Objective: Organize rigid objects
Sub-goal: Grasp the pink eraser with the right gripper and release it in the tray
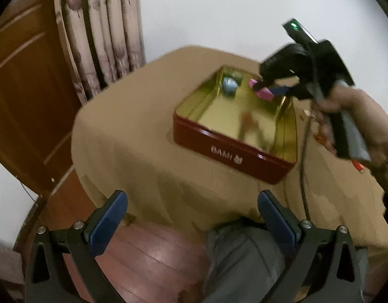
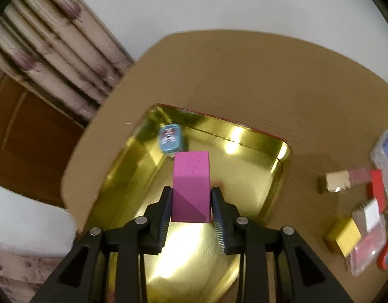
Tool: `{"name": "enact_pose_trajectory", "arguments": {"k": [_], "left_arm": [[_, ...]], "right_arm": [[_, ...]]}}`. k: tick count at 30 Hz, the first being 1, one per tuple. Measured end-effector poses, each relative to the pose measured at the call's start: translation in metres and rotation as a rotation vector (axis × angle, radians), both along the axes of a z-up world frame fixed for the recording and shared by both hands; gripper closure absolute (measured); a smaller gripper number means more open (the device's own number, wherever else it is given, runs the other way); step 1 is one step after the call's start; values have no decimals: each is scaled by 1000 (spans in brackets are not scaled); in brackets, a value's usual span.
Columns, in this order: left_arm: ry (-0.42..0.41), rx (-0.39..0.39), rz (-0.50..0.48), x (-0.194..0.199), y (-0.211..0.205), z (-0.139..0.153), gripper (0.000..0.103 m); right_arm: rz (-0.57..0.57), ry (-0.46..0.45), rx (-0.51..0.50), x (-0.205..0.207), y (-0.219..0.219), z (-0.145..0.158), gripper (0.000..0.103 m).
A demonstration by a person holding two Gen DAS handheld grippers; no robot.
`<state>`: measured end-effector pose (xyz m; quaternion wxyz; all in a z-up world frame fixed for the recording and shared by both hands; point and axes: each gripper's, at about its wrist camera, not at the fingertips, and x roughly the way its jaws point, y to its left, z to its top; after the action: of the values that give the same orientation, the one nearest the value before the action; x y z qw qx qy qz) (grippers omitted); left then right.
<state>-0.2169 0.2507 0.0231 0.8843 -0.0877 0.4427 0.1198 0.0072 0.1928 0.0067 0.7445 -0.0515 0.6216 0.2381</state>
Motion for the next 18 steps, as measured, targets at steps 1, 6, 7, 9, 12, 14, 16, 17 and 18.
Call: {"name": "enact_pose_trajectory", "arguments": {"k": [1, 6, 7, 9, 12, 14, 16, 17, 18], "left_arm": [[14, -12, 0, 1, 1, -2, 1], [21, -19, 12, 4, 4, -5, 1], [19, -14, 11, 4, 4, -5, 1], [17, -5, 8, 2, 1, -6, 1], [15, 11, 0, 0, -2, -6, 1], [8, 28, -10, -1, -8, -6, 1], [0, 42, -26, -1, -14, -4, 1], [-14, 58, -39, -3, -18, -1, 1], [-28, 78, -49, -5, -24, 1, 1]], "right_arm": [[-2, 5, -9, 1, 4, -6, 72], [-30, 11, -39, 17, 18, -30, 72], [-39, 12, -43, 20, 19, -34, 72], [-57, 21, -29, 26, 22, -41, 71], [-76, -26, -54, 31, 29, -39, 69], [-72, -62, -48, 24, 26, -27, 69], [-74, -87, 1, 15, 19, -13, 69], [-78, -115, 52, 8, 7, -1, 69], [-81, -141, 85, 1, -5, 9, 68]]}}
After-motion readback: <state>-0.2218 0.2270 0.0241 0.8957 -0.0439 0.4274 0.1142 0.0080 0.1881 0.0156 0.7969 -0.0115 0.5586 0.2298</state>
